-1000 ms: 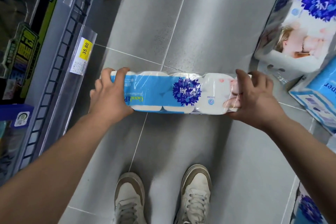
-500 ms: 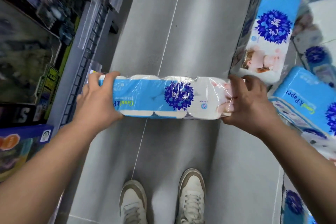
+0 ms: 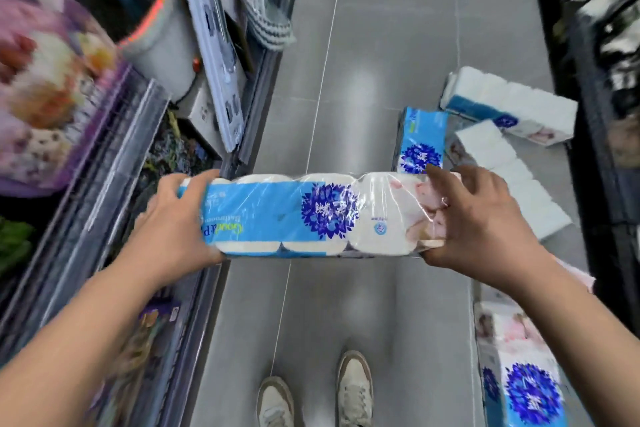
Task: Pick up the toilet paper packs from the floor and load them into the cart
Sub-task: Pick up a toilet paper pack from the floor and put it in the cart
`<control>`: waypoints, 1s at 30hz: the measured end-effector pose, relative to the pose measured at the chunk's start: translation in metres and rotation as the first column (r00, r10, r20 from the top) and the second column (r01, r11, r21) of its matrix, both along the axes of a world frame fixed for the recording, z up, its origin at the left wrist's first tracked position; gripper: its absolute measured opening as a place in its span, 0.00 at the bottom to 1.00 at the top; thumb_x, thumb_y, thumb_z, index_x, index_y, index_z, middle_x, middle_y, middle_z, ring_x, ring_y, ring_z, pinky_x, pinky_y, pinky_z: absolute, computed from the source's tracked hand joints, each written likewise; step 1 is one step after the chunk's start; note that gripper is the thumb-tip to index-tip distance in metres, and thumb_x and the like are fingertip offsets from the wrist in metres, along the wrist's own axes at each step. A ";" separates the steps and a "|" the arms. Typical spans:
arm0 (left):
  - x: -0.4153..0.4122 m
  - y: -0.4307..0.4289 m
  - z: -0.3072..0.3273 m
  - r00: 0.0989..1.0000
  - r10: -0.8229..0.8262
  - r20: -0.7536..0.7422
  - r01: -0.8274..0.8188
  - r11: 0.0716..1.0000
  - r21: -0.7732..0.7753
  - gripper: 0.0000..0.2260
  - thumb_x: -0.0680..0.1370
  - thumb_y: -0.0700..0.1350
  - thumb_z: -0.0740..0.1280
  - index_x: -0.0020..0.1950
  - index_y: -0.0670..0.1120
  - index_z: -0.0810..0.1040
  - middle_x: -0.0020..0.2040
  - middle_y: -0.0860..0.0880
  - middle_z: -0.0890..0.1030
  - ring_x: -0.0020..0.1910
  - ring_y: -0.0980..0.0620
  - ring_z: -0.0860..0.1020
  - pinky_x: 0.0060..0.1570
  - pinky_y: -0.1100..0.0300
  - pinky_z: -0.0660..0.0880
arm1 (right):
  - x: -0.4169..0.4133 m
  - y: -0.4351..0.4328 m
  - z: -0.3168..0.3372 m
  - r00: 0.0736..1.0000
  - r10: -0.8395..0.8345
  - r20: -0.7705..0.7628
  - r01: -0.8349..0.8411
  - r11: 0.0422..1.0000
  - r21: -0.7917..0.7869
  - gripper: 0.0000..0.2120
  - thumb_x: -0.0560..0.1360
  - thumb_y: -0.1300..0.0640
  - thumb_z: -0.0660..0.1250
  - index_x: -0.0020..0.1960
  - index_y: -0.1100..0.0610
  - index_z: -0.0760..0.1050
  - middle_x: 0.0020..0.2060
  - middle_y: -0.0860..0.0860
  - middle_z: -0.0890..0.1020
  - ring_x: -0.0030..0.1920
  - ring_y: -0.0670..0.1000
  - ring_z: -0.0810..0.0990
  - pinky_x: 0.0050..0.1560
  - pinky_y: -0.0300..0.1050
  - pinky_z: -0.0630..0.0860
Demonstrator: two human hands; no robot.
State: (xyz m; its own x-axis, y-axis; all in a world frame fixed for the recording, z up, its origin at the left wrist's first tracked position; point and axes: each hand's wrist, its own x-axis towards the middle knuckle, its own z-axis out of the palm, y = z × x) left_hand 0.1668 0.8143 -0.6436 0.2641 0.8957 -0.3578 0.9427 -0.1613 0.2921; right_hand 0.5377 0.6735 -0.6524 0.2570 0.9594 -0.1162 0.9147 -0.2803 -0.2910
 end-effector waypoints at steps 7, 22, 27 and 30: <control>0.002 -0.003 0.205 0.992 -0.120 -0.024 0.122 0.987 0.104 0.56 0.54 0.60 0.73 0.80 0.66 0.53 0.73 0.42 0.59 0.71 0.34 0.70 0.73 0.42 0.69 | 0.011 -0.022 0.202 0.997 -0.007 -0.072 0.014 0.996 0.092 0.55 0.50 0.37 0.75 0.76 0.42 0.63 0.66 0.55 0.70 0.67 0.63 0.68 0.68 0.58 0.70; 0.004 -0.017 0.491 0.941 -0.282 0.187 0.198 0.907 0.371 0.50 0.54 0.58 0.71 0.76 0.73 0.58 0.68 0.55 0.62 0.65 0.50 0.75 0.69 0.51 0.73 | 0.046 -0.065 0.492 0.997 0.056 0.044 -0.070 0.901 0.429 0.53 0.49 0.37 0.74 0.74 0.49 0.72 0.62 0.53 0.74 0.66 0.58 0.72 0.70 0.54 0.70; 0.016 -0.013 0.526 0.911 -0.346 0.227 0.232 0.881 0.412 0.45 0.54 0.57 0.71 0.70 0.74 0.62 0.68 0.55 0.64 0.64 0.54 0.73 0.64 0.64 0.69 | 0.056 -0.071 0.517 0.997 0.078 0.000 -0.070 0.897 0.437 0.52 0.51 0.37 0.74 0.75 0.46 0.70 0.64 0.48 0.70 0.67 0.52 0.68 0.72 0.48 0.66; 0.026 -0.011 0.532 0.902 -0.359 0.239 0.232 0.871 0.433 0.46 0.54 0.57 0.71 0.74 0.68 0.66 0.66 0.55 0.65 0.65 0.55 0.72 0.62 0.69 0.65 | 0.064 -0.070 0.518 0.995 0.096 0.006 -0.088 0.887 0.454 0.52 0.51 0.37 0.73 0.75 0.45 0.70 0.62 0.47 0.69 0.67 0.51 0.68 0.69 0.42 0.63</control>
